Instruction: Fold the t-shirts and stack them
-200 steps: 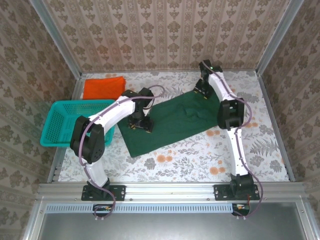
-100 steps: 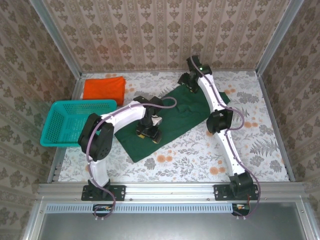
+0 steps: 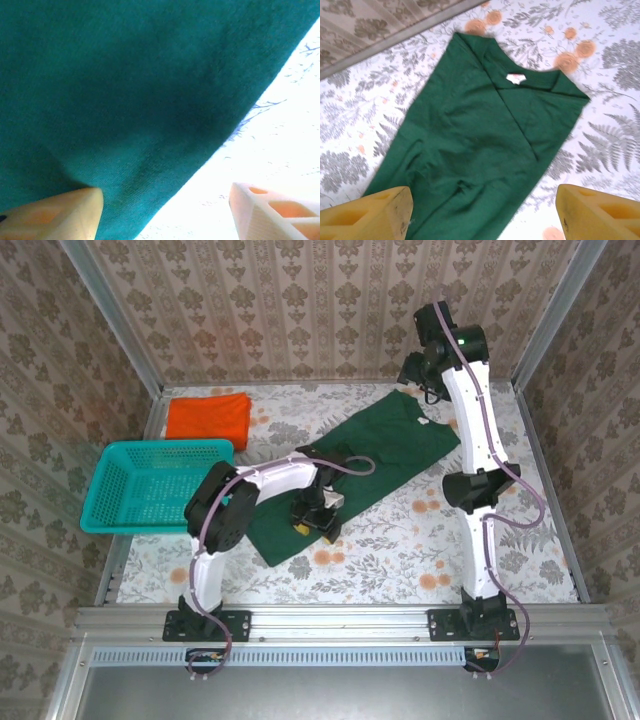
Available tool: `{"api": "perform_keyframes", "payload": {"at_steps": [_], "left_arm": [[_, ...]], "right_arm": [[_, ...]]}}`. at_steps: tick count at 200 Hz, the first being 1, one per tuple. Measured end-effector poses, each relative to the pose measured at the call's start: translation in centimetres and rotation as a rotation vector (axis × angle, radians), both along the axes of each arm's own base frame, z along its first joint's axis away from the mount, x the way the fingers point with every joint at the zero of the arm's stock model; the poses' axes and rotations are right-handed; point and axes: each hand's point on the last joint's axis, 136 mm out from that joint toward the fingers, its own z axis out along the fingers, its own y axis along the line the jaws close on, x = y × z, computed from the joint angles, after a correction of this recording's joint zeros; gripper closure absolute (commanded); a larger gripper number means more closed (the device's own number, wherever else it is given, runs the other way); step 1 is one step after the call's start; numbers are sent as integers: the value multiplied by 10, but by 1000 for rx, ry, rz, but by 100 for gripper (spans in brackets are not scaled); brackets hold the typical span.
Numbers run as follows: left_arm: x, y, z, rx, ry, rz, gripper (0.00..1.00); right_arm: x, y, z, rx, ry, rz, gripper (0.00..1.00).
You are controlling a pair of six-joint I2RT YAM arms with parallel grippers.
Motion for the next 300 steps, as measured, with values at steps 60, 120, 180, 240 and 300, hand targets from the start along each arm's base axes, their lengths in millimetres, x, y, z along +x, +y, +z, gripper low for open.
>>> {"api": "perform_keyframes", "payload": {"at_steps": [60,120,180,240,300], "left_arm": [[-1,-31,3,-26,46,7,31],[-25,-102,8,-117,52,-113,31],[-58,-154,16,-193,86,-240,23],[-44,-158,76,-309,-53,-276,14],[52,-76,227,-619,-386,56,17]], "right_arm": [[-34,-18,-44,-26,235,61,22],[-169,-90,-79,168,395,-77,22],[-228,-79,-157,406,369,-216,29],[-167,-54,-194,492,236,-334,30],[-59,-55,-209,395,163,-378,29]]}}
